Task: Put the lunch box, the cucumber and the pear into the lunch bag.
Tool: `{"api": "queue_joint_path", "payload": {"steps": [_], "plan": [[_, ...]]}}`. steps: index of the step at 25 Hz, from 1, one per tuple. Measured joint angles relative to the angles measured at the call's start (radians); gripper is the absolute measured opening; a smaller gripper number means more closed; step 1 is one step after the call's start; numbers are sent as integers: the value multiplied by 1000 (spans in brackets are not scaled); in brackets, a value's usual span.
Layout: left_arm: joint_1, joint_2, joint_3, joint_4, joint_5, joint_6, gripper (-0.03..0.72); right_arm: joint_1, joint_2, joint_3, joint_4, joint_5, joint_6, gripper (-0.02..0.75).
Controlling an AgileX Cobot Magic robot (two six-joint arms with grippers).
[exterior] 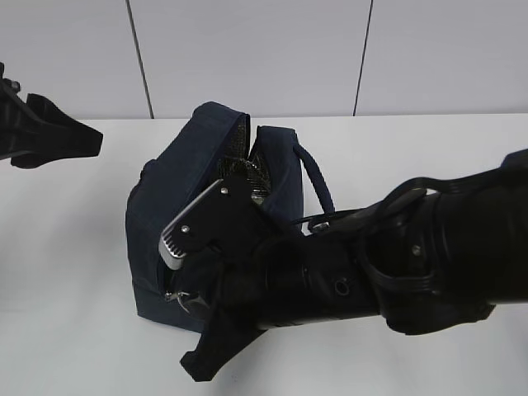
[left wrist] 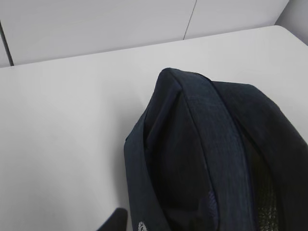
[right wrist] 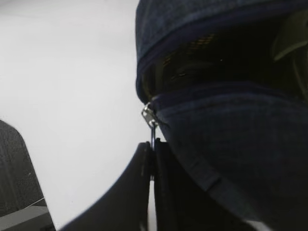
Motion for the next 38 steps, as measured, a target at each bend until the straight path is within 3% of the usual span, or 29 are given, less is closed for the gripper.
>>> {"api": "queue_joint_path", "payload": {"steps": [5, 9, 33, 38], "plan": [[0, 0, 0, 0, 0, 0, 242, 3, 70, -1, -162, -88, 175, 0], [0, 0, 0, 1, 0, 0, 242, 31, 76, -6, -217, -103, 221, 0], [0, 0, 0, 32, 44, 1, 242, 52, -90, -121, -306, 134, 227, 0], [0, 0, 53, 27, 59, 21, 242, 54, -103, -137, -314, 171, 227, 0]]}}
